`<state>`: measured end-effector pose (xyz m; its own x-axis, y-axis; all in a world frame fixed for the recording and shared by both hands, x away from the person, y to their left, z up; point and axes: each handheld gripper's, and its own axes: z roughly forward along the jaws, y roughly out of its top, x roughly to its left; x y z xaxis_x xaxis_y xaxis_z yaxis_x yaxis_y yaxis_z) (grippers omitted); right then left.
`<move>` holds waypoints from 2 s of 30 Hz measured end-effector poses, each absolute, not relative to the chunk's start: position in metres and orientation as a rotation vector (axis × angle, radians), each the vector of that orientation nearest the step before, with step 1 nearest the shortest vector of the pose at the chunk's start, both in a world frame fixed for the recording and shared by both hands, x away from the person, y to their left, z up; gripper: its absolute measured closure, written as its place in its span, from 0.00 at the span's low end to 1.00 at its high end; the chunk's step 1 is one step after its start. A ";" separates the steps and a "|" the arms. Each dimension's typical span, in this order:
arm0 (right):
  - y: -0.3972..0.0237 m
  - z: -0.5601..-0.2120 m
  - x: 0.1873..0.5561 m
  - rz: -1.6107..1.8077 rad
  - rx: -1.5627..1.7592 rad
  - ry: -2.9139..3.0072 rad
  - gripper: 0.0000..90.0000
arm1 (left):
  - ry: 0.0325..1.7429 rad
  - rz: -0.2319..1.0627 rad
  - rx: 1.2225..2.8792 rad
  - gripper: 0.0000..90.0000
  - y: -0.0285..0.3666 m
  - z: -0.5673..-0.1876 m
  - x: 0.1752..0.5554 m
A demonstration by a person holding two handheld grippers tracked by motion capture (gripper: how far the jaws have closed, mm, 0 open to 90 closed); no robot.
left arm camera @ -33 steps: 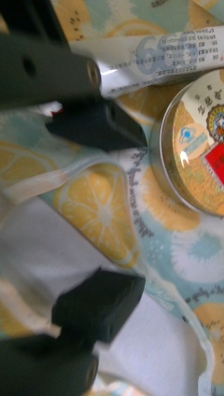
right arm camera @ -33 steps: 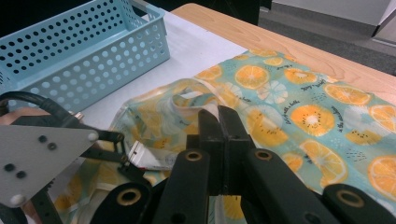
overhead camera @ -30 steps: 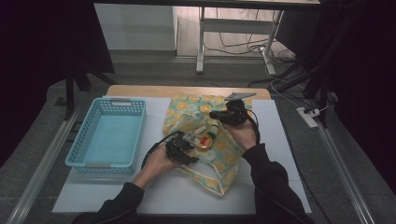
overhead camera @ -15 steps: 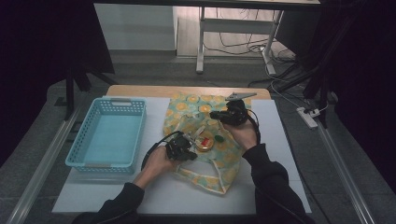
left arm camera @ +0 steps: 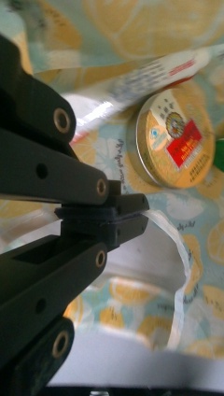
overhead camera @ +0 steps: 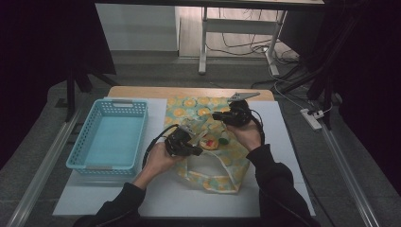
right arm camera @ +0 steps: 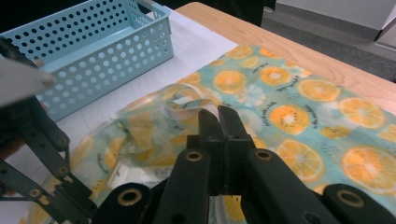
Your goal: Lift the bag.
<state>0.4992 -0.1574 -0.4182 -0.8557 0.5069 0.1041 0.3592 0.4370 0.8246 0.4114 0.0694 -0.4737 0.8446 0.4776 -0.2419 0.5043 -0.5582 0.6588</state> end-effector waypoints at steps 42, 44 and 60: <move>-0.160 -0.338 0.489 1.454 0.686 2.492 1.00 | 0.625 0.085 2.030 1.00 0.090 -0.331 0.433; -0.160 -0.332 0.488 1.450 0.674 2.484 1.00 | 0.617 0.098 2.030 1.00 0.090 -0.324 0.433; -0.165 -0.289 0.480 1.449 0.614 2.427 1.00 | 0.584 0.146 1.963 1.00 0.093 -0.275 0.433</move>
